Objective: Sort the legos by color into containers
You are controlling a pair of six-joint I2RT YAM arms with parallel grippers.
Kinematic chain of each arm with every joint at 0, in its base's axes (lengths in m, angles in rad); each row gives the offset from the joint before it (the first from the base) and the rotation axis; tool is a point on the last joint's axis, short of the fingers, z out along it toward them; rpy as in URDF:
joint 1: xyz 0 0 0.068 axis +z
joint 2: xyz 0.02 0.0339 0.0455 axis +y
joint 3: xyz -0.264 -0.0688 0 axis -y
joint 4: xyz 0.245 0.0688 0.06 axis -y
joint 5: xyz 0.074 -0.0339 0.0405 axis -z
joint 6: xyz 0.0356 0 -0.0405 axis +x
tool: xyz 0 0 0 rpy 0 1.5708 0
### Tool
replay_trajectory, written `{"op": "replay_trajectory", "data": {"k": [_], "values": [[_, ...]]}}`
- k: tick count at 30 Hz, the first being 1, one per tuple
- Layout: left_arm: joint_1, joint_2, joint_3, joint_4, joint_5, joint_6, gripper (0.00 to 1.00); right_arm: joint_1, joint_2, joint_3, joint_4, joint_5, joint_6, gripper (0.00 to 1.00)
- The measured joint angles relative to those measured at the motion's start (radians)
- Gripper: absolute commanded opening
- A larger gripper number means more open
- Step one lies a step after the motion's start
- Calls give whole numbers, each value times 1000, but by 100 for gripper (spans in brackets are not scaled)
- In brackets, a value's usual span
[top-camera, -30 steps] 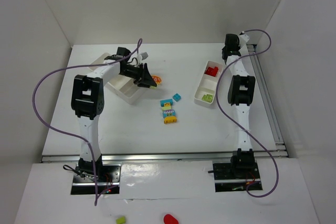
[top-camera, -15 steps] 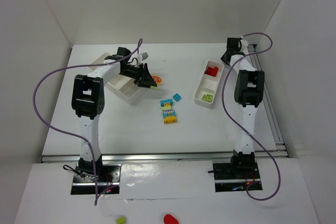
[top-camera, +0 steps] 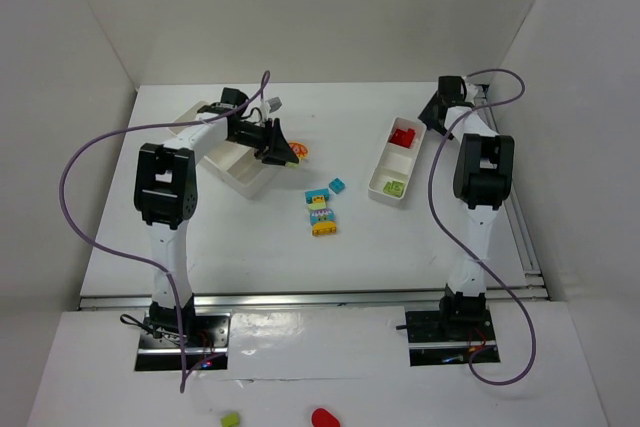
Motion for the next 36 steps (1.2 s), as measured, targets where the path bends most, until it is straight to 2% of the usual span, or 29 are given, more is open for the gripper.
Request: {"op": "replay_trajectory", "data": {"k": [4, 6, 8, 11, 15, 19, 20, 23, 25, 32, 36], "values": [[0, -2, 0, 5, 9, -1, 0, 0, 8, 28, -29, -5, -1, 80], [0, -2, 0, 7, 14, -1, 0, 0, 48, 107, -74, -5, -2, 80], [0, -2, 0, 7, 15, -1, 0, 4, 107, 203, -94, 2, -8, 74], [0, -2, 0, 8, 15, -1, 0, 8, 139, 251, -112, 32, -14, 65], [0, -2, 0, 8, 15, -1, 0, 17, 139, 249, -125, 63, -20, 62], [0, -2, 0, 8, 15, -1, 0, 26, 143, 255, -148, 88, -31, 46], [0, -2, 0, 8, 15, -1, 0, 27, 145, 259, -154, 96, -35, 37], [0, -2, 1, 8, 15, -1, 0, 30, 146, 264, -165, 103, -37, 20], [0, -2, 1, 8, 15, -1, 0, 30, 146, 264, -166, 108, -37, 16], [0, -7, 2, 7, -28, -29, 0, 18, 105, 260, -213, 105, -63, 16], [0, -10, 10, 3, -74, -57, 0, 11, -15, 208, -239, 76, -98, 16]]}}
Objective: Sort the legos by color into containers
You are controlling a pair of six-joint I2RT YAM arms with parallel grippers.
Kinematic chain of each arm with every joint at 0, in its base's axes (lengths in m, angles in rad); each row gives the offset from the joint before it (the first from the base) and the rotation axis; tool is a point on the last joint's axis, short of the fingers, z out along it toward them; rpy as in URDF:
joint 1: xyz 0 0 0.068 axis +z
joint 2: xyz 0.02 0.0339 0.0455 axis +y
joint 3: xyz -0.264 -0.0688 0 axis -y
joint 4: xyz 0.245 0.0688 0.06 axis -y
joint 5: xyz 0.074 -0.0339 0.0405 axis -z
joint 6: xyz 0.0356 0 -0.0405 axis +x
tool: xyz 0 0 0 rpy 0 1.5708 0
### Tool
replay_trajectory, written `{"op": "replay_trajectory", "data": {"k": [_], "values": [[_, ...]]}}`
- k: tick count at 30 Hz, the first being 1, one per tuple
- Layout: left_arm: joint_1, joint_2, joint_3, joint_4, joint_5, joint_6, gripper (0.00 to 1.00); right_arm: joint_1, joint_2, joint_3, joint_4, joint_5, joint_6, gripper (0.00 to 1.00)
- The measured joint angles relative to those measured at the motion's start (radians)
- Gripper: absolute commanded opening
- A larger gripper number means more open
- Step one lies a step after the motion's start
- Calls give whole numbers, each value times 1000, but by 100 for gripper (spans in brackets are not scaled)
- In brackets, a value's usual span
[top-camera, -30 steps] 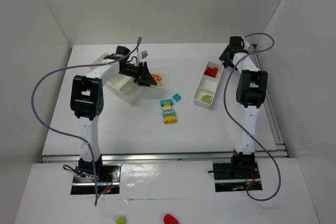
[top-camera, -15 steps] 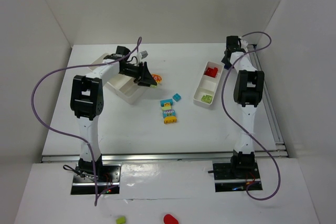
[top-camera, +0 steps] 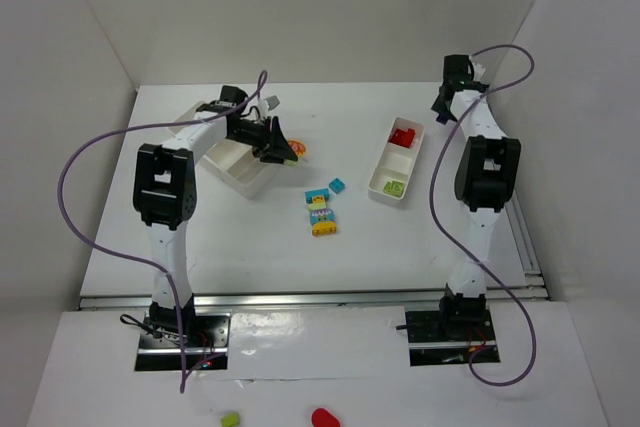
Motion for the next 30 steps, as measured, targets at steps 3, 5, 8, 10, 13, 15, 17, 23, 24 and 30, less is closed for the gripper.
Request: {"op": "replay_trajectory", "data": {"k": [3, 5, 8, 10, 13, 15, 17, 23, 24, 30], "values": [[0, -17, 0, -1, -47, -19, 0, 11, -157, -109, -8, 5, -24, 16], [0, -37, 0, -1, -70, -22, 0, 39, -268, -188, -10, 8, -38, 16], [0, -69, 0, 0, -89, -25, 0, 121, -414, -294, -10, 12, -53, 16], [0, -87, 0, 0, -94, -31, 0, 181, -477, -362, -14, -7, -57, 18], [-2, -108, 0, 0, -99, -46, 0, 250, -509, -449, -15, -40, -58, 21], [-8, -117, 0, -1, -105, -47, 0, 261, -491, -484, -31, -57, -64, 21], [-14, -123, 0, -4, -111, -48, 0, 255, -460, -497, -49, -65, -73, 21], [-42, -141, 0, -13, -129, -52, 0, 254, -443, -565, -60, -69, -105, 49], [-47, -146, 0, -14, -133, -54, 0, 256, -443, -573, -58, -72, -107, 49], [-75, -158, 11, -23, -142, -71, 0, 257, -446, -610, -41, -95, -119, 71]]}}
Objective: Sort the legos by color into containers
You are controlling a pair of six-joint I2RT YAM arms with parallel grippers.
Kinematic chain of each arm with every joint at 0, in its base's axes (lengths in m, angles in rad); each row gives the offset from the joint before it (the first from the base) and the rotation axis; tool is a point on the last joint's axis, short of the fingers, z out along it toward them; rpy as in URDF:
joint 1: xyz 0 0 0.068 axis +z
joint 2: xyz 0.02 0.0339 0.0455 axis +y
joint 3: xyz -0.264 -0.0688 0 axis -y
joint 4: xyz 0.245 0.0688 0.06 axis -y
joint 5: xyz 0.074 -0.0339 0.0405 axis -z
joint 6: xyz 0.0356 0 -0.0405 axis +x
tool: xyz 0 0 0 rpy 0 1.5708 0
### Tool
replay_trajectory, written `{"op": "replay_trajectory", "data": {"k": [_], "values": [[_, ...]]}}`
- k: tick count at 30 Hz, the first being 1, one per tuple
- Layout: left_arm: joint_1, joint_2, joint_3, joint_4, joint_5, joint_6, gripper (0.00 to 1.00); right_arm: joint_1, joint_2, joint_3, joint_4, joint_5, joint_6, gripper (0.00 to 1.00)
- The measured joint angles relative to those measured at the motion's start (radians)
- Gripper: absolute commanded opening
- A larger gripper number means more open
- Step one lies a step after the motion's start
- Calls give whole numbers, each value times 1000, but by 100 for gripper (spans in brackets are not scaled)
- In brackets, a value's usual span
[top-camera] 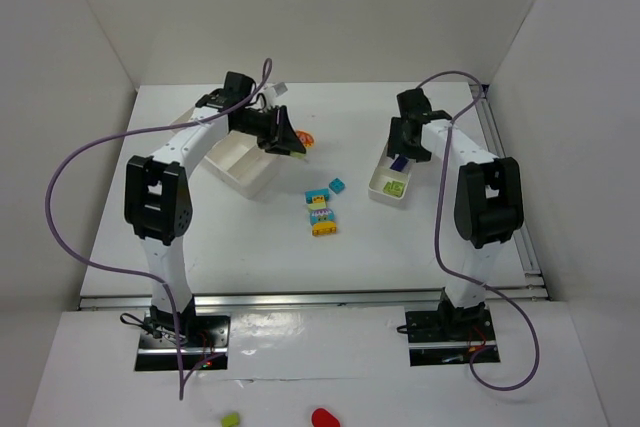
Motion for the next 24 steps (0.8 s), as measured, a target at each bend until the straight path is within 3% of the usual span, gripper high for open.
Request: {"op": "replay_trajectory", "data": {"k": [3, 7, 10, 11, 13, 15, 19, 24], "values": [[-8, -1, 6, -9, -1, 0, 0, 1, 0, 0, 20, -5, -4, 71], [-20, -2, 8, -23, 4, 7, 0, 1, -12, 2, 40, -29, -4, 48], [-28, -5, 8, -27, 48, 34, 0, 1, -81, -18, 67, -105, -4, 48], [-29, -6, 8, -29, 74, 50, 0, 1, -119, -30, 82, -149, -7, 53], [-36, -14, 8, -31, 123, 80, 0, -3, -213, -60, 117, -275, -11, 73], [-49, -28, 8, -32, 177, 111, 0, -13, -294, -68, 147, -435, -17, 84], [-82, -48, 8, -29, 295, 165, 0, -29, -347, -68, 235, -759, -21, 90], [-112, -48, 8, -28, 405, 212, 0, 1, -255, -68, 276, -1018, -16, 95]]}}
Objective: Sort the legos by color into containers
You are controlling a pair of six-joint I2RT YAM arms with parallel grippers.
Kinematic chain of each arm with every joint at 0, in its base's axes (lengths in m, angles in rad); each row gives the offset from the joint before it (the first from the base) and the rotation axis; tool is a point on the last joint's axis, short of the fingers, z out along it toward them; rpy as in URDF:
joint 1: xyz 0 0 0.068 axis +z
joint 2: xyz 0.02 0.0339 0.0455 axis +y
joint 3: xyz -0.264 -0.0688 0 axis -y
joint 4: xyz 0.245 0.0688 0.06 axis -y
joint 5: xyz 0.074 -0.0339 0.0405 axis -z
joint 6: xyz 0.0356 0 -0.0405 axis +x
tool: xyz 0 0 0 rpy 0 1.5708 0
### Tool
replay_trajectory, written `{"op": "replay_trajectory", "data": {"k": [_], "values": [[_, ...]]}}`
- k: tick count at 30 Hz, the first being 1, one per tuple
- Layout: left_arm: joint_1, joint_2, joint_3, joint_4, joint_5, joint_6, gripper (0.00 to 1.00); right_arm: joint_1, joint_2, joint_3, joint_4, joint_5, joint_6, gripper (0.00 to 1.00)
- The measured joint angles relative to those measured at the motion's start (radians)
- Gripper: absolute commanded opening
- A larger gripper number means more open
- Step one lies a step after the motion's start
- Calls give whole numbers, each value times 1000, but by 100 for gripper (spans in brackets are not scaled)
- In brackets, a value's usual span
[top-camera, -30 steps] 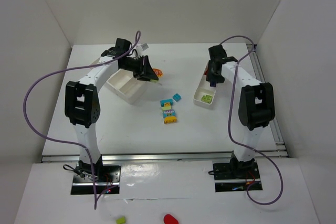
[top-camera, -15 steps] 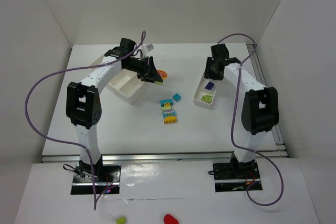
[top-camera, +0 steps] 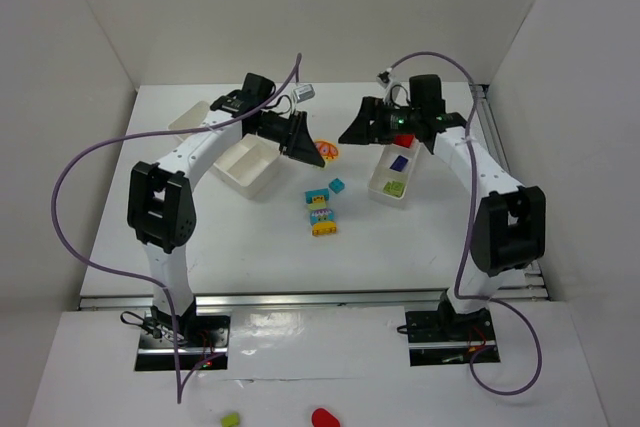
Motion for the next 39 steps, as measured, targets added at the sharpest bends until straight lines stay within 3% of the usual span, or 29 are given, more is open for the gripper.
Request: {"op": "replay_trajectory", "data": {"k": [5, 6, 8, 15, 18, 28, 35, 39], "values": [[-2, 0, 0, -6, 62, 17, 0, 58, 61, 0, 0, -110, -24, 95], [-2, 0, 0, -5, 75, 21, 0, 61, 66, 0, 0, -131, -31, 88], [-2, 0, 0, -5, 87, 24, 0, 63, 69, 0, 3, -161, -36, 85], [-2, 0, 0, -6, 75, 29, 0, 39, 45, -80, 119, -166, 61, 86], [-2, 0, 0, -6, 53, 33, 0, -7, 14, -138, 182, -171, 128, 92], [-2, 3, 0, -14, 23, 48, 0, -36, -32, -144, 319, -260, 230, 94], [-2, 24, 0, -21, 17, 49, 0, 67, 17, -47, 275, -347, 167, 95], [-2, 24, 0, -24, 16, 50, 0, 127, 50, -14, 232, -363, 112, 89]]}}
